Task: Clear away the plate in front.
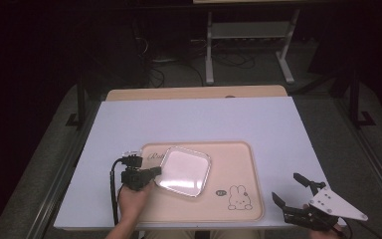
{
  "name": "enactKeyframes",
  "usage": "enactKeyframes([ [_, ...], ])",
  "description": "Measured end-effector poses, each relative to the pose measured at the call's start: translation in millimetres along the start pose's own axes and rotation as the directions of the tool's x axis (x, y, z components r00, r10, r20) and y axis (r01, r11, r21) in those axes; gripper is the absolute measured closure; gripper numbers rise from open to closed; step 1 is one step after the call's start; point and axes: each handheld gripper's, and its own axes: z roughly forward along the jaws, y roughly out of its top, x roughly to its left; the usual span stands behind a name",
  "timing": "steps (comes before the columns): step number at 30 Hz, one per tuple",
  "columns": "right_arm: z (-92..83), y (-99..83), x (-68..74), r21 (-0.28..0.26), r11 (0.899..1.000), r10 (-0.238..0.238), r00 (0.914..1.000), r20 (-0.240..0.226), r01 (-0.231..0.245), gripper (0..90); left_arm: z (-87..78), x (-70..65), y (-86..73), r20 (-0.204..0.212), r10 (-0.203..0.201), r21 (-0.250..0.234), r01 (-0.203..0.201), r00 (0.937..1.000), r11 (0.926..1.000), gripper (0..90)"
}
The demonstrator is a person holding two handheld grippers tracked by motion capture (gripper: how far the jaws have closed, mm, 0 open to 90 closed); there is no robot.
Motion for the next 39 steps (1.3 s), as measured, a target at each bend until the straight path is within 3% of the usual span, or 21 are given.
enactKeyframes([
  [4,0.3,0.2,0.6,0.002,1.0,0.0,1.0,-0.001,0.0,13.0,-6.0,-2.6,-4.3,0.024,-0.003,-0.005,0.004,0.9997,1.0,84.9],
  [23,0.2,1.3,2.1,0.006,1.0,-0.009,0.9999,0.003,0.009,12.9,-19.7,-6.7,-21.8,0.048,0.014,0.028,-0.015,0.9988,0.9995,81.5],
  [34,0.1,1.6,2.6,0.007,1.0,-0.014,0.9999,0.003,0.014,12.9,-23.9,-18.3,-31.4,0.037,0.071,0.046,-0.073,0.9968,0.9963,76.1],
  [39,0.3,1.6,2.8,0.008,1.0,-0.016,0.9999,0.002,0.016,12.9,-25.8,-21.6,-35.1,0.049,0.079,0.049,-0.081,0.9957,0.9955,74.6],
])
